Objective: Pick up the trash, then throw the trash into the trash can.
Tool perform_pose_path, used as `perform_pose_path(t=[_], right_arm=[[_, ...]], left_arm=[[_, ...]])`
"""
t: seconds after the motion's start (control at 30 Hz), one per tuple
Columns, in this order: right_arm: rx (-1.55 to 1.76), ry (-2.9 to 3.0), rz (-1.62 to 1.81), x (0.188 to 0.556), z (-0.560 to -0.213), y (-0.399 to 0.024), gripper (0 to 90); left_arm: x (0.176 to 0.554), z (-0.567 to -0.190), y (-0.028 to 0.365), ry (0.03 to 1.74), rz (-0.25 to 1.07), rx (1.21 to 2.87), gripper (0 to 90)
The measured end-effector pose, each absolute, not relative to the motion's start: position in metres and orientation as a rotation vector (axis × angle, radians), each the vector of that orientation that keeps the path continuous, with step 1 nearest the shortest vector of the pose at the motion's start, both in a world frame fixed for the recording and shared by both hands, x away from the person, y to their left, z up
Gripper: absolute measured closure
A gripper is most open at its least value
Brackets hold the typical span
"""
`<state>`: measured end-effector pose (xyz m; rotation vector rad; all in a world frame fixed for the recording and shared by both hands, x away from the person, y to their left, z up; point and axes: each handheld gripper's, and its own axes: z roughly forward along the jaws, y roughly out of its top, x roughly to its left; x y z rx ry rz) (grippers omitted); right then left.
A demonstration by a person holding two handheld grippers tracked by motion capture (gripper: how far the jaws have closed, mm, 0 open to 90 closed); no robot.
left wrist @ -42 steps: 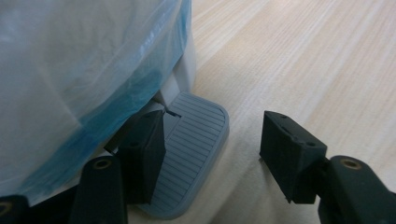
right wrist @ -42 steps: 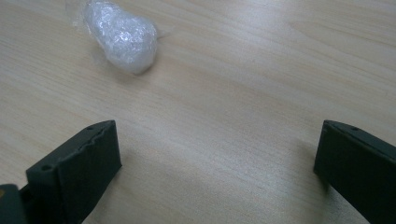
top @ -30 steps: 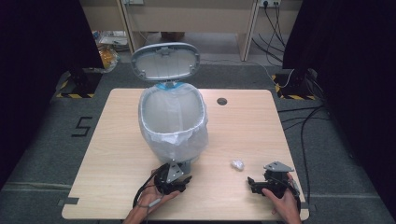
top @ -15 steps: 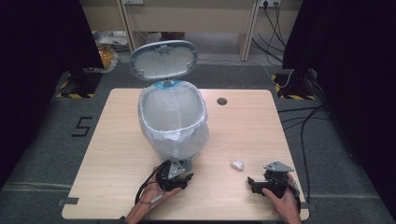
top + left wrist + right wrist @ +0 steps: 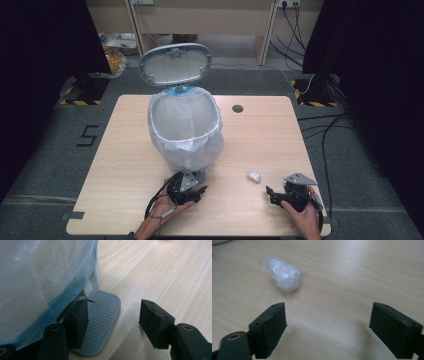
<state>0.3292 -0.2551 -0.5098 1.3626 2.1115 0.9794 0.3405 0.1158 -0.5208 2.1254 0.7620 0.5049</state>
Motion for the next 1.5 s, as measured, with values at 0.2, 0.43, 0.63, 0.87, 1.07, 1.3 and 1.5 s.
perform_pose_path(t=[0.2, 0.43, 0.63, 0.87, 1.07, 1.3, 1.5], right_arm=[[1.254, 2.119, 1.042, 0.327, -0.496, -0.238, 15.1], [1.187, 2.169, 1.000, 0.338, -0.497, -0.214, 19.9], [1.171, 2.188, 0.951, 0.350, -0.502, -0.206, 31.3], [1.143, 2.225, 0.952, 0.360, -0.505, -0.199, 43.5], [1.117, 2.267, 0.914, 0.363, -0.510, -0.199, 59.4], [1.124, 2.234, 0.976, 0.359, -0.503, -0.203, 60.3], [1.117, 2.209, 0.996, 0.357, -0.494, -0.204, 60.2]], left_arm=[[0.340, -0.521, 0.116, 0.762, 0.503, 2.125, 39.7], [0.340, -0.521, 0.115, 0.755, 0.519, 2.131, 39.7], [0.340, -0.521, 0.115, 0.748, 0.525, 2.139, 39.6], [0.340, -0.521, 0.115, 0.747, 0.526, 2.139, 39.6], [0.339, -0.521, 0.114, 0.751, 0.533, 2.140, 39.6], [0.339, -0.521, 0.114, 0.746, 0.539, 2.145, 39.6], [0.339, -0.521, 0.114, 0.745, 0.537, 2.146, 39.6]])
